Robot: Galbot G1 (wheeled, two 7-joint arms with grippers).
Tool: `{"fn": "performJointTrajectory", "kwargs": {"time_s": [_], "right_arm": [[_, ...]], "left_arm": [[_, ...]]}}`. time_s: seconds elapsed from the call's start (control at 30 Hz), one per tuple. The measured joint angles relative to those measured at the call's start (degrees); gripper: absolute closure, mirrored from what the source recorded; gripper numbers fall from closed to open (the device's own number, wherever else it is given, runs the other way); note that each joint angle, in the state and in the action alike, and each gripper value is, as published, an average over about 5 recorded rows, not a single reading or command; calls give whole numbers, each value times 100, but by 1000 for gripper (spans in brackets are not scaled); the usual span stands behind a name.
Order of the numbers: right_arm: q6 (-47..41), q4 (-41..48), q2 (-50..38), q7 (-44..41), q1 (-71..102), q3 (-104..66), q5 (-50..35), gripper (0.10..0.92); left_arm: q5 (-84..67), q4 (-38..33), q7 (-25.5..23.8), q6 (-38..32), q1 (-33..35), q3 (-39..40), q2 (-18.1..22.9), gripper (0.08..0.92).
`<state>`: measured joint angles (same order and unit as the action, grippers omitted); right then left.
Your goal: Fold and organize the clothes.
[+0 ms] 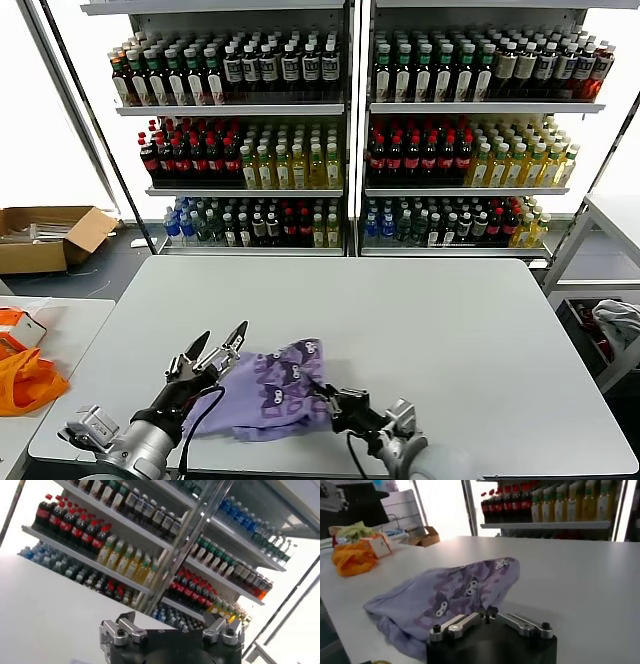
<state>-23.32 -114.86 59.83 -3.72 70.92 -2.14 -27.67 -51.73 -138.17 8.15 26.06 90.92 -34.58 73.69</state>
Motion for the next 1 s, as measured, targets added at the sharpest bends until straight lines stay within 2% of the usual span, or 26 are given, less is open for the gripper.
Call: {"fn": "performJointTrajectory", "kwargs": {"time_s": [0.17, 0.27, 0.47, 0.67, 1.0], "right_arm": [[-137, -58, -298, -78, 428, -576, 291, 910], [-236, -100, -411, -131, 686, -932, 511, 864], [-422, -265, -536, -157, 1038, -1676, 663, 692], [-564, -586, -573, -58, 1105, -2236, 421, 519], [-380, -639, -89, 341, 578, -1924, -98, 251]], "left_arm": [[25, 34, -10, 8, 14, 68, 44, 177], [28, 45, -10, 17, -8, 108, 36, 177], [30, 13, -17, 22, 25, 116, -1, 177], [29, -47, -27, 18, 81, 70, -51, 177], [53, -101, -31, 7, 137, 60, -51, 177]]}}
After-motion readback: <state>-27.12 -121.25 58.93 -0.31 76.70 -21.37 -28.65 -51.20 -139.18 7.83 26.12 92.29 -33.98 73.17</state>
